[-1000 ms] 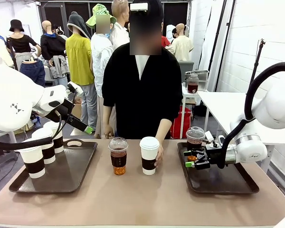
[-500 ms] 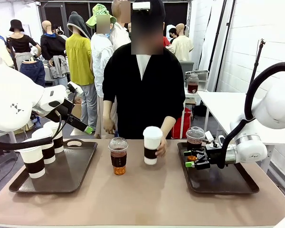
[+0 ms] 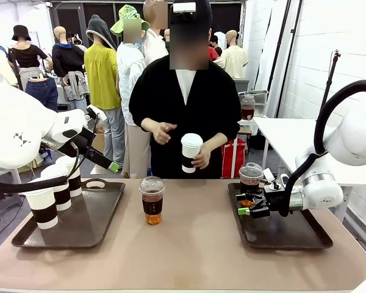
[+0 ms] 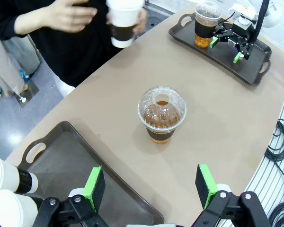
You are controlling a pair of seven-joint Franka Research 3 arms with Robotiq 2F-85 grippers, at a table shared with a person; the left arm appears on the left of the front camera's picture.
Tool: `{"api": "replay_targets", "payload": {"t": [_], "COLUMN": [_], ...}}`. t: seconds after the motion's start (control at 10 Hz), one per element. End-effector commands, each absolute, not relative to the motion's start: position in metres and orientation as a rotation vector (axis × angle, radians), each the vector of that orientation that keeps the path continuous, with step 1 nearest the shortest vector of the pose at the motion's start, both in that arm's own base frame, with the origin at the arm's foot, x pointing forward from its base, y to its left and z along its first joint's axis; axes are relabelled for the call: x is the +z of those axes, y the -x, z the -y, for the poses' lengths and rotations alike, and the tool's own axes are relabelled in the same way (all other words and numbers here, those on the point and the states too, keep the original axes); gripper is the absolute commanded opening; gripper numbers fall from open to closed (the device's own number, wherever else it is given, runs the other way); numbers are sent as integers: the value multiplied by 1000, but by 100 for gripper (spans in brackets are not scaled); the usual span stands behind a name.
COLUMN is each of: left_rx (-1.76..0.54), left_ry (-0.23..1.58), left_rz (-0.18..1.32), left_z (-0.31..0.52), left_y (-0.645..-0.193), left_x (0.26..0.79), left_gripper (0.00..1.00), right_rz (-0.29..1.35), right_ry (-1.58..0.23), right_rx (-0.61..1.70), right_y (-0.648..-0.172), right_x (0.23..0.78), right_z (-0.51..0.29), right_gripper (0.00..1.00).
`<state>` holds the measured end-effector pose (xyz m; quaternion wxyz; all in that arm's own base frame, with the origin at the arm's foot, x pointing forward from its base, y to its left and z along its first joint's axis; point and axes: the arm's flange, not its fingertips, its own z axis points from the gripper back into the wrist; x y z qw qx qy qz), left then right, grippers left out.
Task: Distribute the coffee onto the tray.
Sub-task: Pick up another iced Americano from the middle of the table and place it on the right Handle tray.
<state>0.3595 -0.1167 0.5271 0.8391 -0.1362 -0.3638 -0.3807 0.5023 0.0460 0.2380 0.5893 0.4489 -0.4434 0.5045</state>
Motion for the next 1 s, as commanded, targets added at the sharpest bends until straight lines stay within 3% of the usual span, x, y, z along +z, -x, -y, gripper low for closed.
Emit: {"api": "replay_targets", "payload": {"t": [0.0,0.9], "left_rx": [-804,-804], "left_ry": [295,295], "left_rz": [764,764], "left_z": [115,115], "left_y": [-360,-360], "left_x": [526,526], "left_gripper": [100,100], "right_rz": [1033,1040], "right_ry": [-1045,-1062], "right_rx": [1175,1162], "right_y": [-502,-486], "right_x": [239,239], "right_z": [-46,-61], "right_gripper": [100,100]}}
